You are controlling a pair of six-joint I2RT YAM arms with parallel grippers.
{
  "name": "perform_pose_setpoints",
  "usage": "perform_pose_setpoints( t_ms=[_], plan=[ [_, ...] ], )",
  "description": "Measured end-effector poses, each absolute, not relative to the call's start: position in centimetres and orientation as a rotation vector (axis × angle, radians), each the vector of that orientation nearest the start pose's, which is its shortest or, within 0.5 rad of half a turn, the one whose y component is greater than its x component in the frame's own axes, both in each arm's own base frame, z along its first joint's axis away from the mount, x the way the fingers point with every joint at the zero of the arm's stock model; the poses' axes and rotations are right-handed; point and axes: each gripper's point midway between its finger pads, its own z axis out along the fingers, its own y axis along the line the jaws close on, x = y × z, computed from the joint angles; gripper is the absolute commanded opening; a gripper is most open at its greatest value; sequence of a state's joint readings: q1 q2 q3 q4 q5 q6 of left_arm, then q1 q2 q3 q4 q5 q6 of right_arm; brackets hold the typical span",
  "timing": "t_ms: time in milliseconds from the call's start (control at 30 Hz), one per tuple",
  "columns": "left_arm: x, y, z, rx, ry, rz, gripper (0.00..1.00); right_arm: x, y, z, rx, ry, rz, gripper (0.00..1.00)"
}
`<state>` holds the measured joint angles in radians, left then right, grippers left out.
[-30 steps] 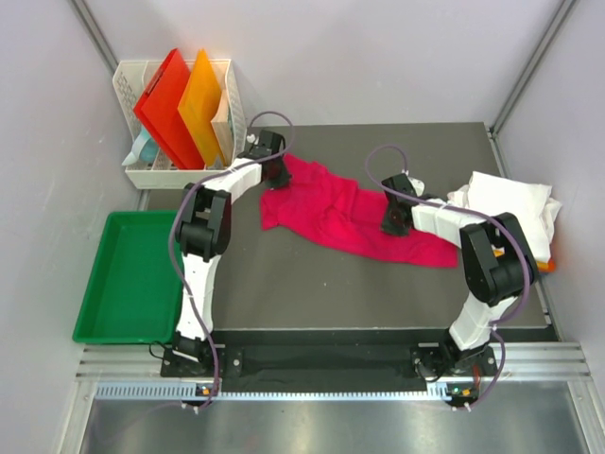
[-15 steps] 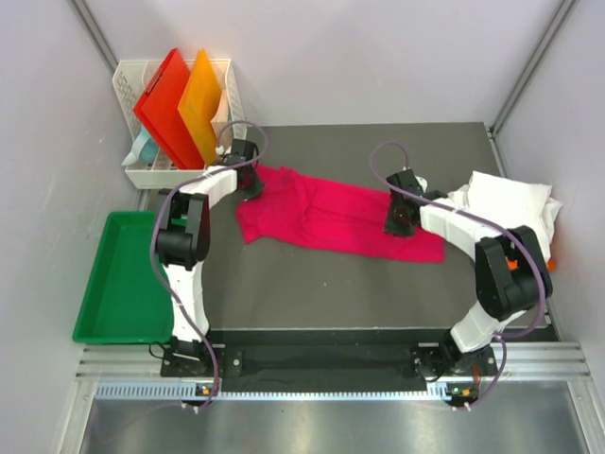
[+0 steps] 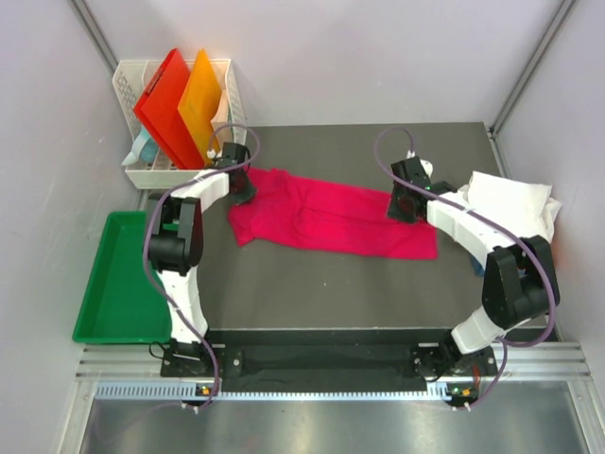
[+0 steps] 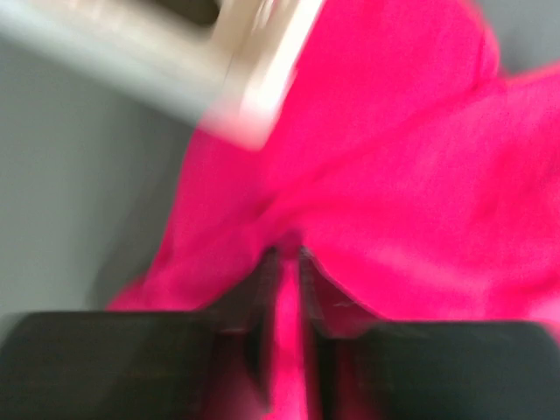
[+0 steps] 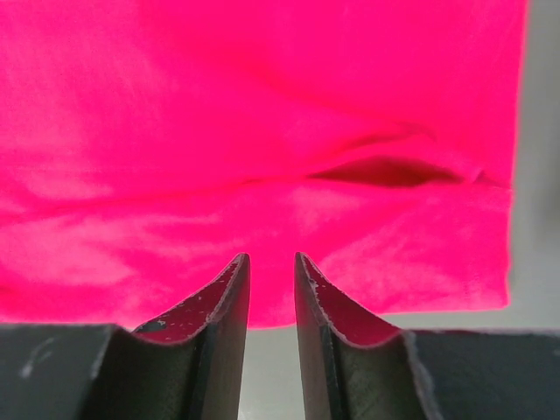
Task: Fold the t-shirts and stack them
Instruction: Fold the other side of the tshirt into a rectangle, then rotate the tshirt 90 degrees
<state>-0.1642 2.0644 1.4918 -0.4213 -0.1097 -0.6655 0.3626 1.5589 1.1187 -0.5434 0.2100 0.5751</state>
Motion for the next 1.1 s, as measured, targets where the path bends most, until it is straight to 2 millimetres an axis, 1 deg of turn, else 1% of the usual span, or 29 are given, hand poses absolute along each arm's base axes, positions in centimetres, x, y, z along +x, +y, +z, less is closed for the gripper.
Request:
perform_pose_setpoints(
  t_ms=[33, 67, 100, 133, 167, 200, 233, 267, 300, 333, 400, 433, 467, 500, 567, 633, 700, 767, 867, 967, 1033, 1100],
  plan=[
    [47.9, -8.7, 3.8, -0.665, 2.48, -0.187, 0.32, 35.8, 11.6, 10.3, 0.353, 2.495, 0.094, 0.25],
    [47.1, -8.8, 4.2, -0.664, 2.485, -0.201, 0.36, 36.6, 11.4, 11.0, 0.366, 2.48, 0.087, 0.23],
    [46.3, -9.1, 4.8, -0.655, 2.486, -0.21, 0.36, 37.4, 11.1, 11.5, 0.379, 2.468, 0.083, 0.19],
    [45.8, -9.3, 5.7, -0.646, 2.476, -0.219, 0.36, 38.7, 10.8, 12.0, 0.402, 2.45, 0.078, 0.16],
    [45.5, -9.8, 6.9, -0.629, 2.46, -0.233, 0.33, 40.4, 10.2, 12.6, 0.429, 2.426, 0.072, 0.12],
    [45.2, -10.6, 8.2, -0.603, 2.438, -0.249, 0.31, 42.2, 9.6, 13.0, 0.459, 2.404, 0.064, 0.02],
    [45.0, -11.6, 9.4, -0.573, 2.418, -0.267, 0.28, 43.5, 9.1, 13.1, 0.481, 2.394, 0.054, 0.0],
    [44.5, -12.7, 10.7, -0.537, 2.398, -0.285, 0.22, 45.3, 8.3, 13.0, 0.51, 2.378, 0.041, 0.0],
    [43.8, -14.2, 11.8, -0.492, 2.38, -0.303, 0.03, 46.4, 7.8, 12.8, 0.525, 2.375, 0.032, 0.0],
    [42.6, -15.8, 12.8, -0.441, 2.366, -0.326, 0.0, 47.8, 7.1, 12.3, 0.548, 2.374, 0.014, 0.0],
    [40.3, -18.0, 13.3, -0.378, 2.368, -0.351, 0.0, 49.2, 6.3, 11.2, 0.569, 2.387, -0.009, 0.0],
    [39.0, -19.0, 13.1, -0.343, 2.38, -0.358, 0.0, 49.6, 5.9, 10.5, 0.576, 2.398, -0.025, 0.0],
    [37.9, -19.4, 12.5, -0.322, 2.398, -0.354, 0.0, 49.9, 5.8, 9.9, 0.577, 2.413, -0.037, 0.0],
    [36.9, -19.4, 11.8, -0.315, 2.415, -0.339, 0.0, 50.2, 5.8, 9.3, 0.574, 2.427, -0.047, 0.0],
    [35.5, -18.6, 10.0, -0.333, 2.459, -0.291, 0.0, 50.6, 5.9, 8.2, 0.562, 2.458, -0.061, 0.0],
    [34.3, -17.4, 8.1, -0.36, 2.501, -0.229, 0.0, 51.2, 6.1, 7.1, 0.553, 2.48, -0.068, 0.0],
    [33.1, -16.2, 6.7, -0.388, 2.539, -0.164, 0.0, 51.2, 6.2, 6.2, 0.551, 2.501, -0.073, 0.0],
    [32.7, -15.6, 6.2, -0.399, 2.555, -0.126, 0.0, 50.8, 6.2, 5.3, 0.55, 2.53, -0.08, 0.0],
    [32.6, -15.1, 5.3, -0.417, 2.57, -0.072, 0.0, 50.3, 6.3, 4.6, 0.548, 2.556, -0.086, 0.0],
    [32.6, -14.9, 3.4, -0.428, 2.624, -0.005, 0.0, 49.8, 6.3, 3.8, 0.549, 2.576, -0.09, 0.0],
    [32.5, -14.9, 1.9, -0.436, 2.664, 0.036, 0.0, 48.8, 6.2, 2.8, 0.551, 2.607, -0.101, 0.0],
    [33.5, -15.5, 2.1, -0.436, 2.654, 0.022, 0.0, 48.6, 6.2, 2.7, 0.551, 2.609, -0.097, 0.0]
  ],
)
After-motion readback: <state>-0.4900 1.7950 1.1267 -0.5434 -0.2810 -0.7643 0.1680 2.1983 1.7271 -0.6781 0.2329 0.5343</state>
